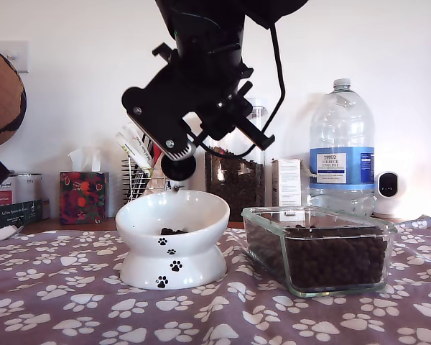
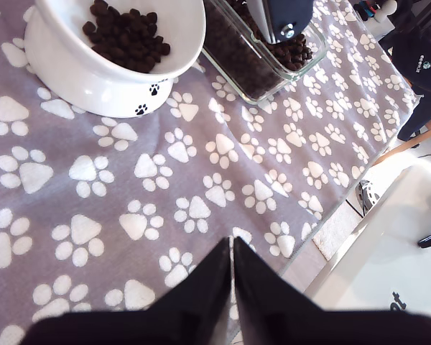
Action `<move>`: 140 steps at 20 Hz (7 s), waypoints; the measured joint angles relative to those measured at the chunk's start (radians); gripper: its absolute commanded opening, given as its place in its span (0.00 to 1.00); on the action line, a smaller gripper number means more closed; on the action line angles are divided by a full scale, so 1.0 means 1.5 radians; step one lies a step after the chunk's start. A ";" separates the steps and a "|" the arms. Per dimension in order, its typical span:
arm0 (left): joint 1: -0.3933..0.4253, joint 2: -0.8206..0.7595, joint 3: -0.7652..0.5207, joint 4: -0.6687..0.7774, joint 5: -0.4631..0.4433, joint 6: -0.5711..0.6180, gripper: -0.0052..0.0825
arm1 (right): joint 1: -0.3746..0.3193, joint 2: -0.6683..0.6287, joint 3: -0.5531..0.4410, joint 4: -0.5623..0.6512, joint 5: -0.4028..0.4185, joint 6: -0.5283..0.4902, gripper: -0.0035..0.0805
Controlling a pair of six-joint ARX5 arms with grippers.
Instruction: Measure one spoon of cat food and pour it into the food bowl
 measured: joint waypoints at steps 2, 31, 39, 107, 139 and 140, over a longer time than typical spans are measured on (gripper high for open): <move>0.000 0.000 0.000 0.000 0.000 0.000 0.04 | 0.004 0.000 0.001 -0.004 0.006 0.000 0.03; 0.000 0.000 0.000 0.005 0.000 0.000 0.04 | 0.021 0.002 0.001 -0.054 0.021 0.032 0.03; 0.000 0.000 0.000 0.005 0.000 0.000 0.04 | 0.022 0.002 0.002 -0.019 -0.001 0.002 0.03; 0.000 0.000 0.000 0.012 -0.022 0.001 0.04 | -0.310 -0.120 0.010 -0.651 -0.643 1.382 0.03; 0.000 0.000 0.000 0.009 -0.027 0.001 0.04 | -0.321 -0.024 0.074 -0.746 -0.658 1.400 0.25; 0.000 0.000 0.000 0.009 -0.027 0.001 0.04 | -0.321 -0.024 0.088 -0.759 -0.658 1.400 0.25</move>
